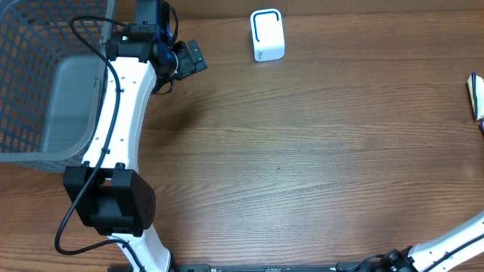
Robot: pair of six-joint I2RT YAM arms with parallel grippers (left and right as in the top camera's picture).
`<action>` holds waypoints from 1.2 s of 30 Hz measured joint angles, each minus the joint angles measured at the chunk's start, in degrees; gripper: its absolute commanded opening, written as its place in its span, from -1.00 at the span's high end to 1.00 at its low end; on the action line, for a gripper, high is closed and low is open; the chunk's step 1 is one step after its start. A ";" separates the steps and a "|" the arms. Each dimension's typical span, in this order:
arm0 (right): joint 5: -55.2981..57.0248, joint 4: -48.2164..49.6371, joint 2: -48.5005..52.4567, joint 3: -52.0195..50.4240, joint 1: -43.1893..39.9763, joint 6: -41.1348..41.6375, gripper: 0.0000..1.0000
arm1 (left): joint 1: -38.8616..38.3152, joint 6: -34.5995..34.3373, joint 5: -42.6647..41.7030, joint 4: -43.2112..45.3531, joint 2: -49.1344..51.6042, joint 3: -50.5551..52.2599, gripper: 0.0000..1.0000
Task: Scan the item barcode
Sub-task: 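Carry the Pantene tube to the right table edge and release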
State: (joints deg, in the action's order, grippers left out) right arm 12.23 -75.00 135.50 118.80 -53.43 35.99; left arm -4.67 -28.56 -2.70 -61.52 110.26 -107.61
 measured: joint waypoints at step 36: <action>-27.26 -22.12 -49.46 3.87 24.79 -11.63 -1.00 | 0.00 0.00 -0.02 -0.13 0.00 0.00 -1.00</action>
State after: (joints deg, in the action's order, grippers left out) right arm -15.03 -97.12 86.04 122.67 -28.64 24.36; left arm -4.67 -28.56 -2.72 -61.65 110.26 -107.61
